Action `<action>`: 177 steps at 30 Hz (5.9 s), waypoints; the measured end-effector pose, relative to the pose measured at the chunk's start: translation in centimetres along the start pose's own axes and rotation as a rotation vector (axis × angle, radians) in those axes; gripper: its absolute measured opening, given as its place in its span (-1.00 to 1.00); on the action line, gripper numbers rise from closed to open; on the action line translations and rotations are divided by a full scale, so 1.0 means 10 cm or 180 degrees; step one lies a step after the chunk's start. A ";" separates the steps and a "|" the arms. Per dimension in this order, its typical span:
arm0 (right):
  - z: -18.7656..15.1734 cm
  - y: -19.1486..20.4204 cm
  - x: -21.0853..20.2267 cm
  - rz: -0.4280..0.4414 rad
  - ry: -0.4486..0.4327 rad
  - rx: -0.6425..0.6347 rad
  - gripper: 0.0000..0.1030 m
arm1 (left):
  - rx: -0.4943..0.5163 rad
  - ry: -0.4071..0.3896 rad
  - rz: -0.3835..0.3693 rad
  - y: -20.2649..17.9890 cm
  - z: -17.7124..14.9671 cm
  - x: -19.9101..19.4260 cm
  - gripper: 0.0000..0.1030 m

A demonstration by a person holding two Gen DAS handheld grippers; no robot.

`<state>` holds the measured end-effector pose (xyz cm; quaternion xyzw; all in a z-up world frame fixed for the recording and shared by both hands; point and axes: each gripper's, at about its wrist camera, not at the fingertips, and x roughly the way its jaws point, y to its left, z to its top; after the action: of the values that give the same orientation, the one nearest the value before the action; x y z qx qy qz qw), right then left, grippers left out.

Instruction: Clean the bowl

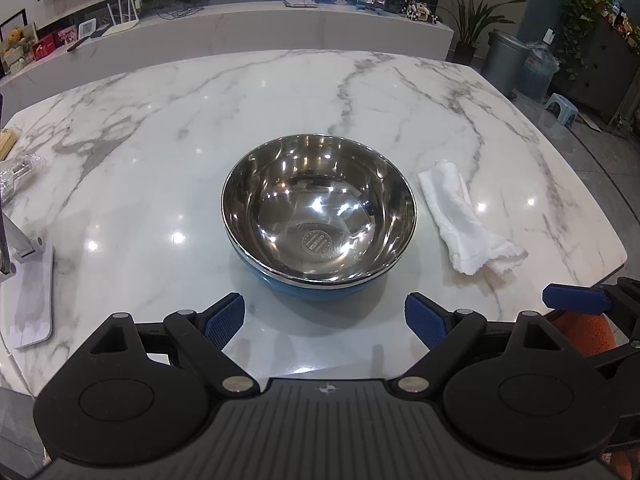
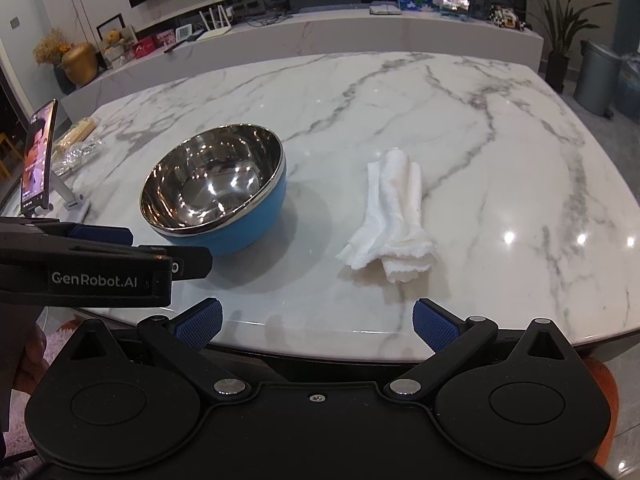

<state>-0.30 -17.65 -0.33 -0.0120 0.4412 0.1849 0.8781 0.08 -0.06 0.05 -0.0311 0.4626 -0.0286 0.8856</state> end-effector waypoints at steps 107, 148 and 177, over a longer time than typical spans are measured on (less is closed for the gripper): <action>0.79 -0.30 0.72 -0.0284 0.0248 -0.0351 0.24 | -0.0570 0.0538 -0.0043 0.58 0.56 0.69 0.51; 1.19 0.20 0.59 0.0643 0.0501 -0.1111 -0.83 | -0.0685 0.0404 -0.0087 0.49 0.62 0.73 -0.56; 1.06 0.73 1.07 0.0305 0.1068 -0.2575 -0.84 | -0.0676 0.0434 -0.0142 0.52 0.64 0.73 -0.55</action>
<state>11.23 -5.54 -1.15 -0.3642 0.4699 0.3788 0.7093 9.57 4.73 -2.66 -0.1330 0.5213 -0.0012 0.8429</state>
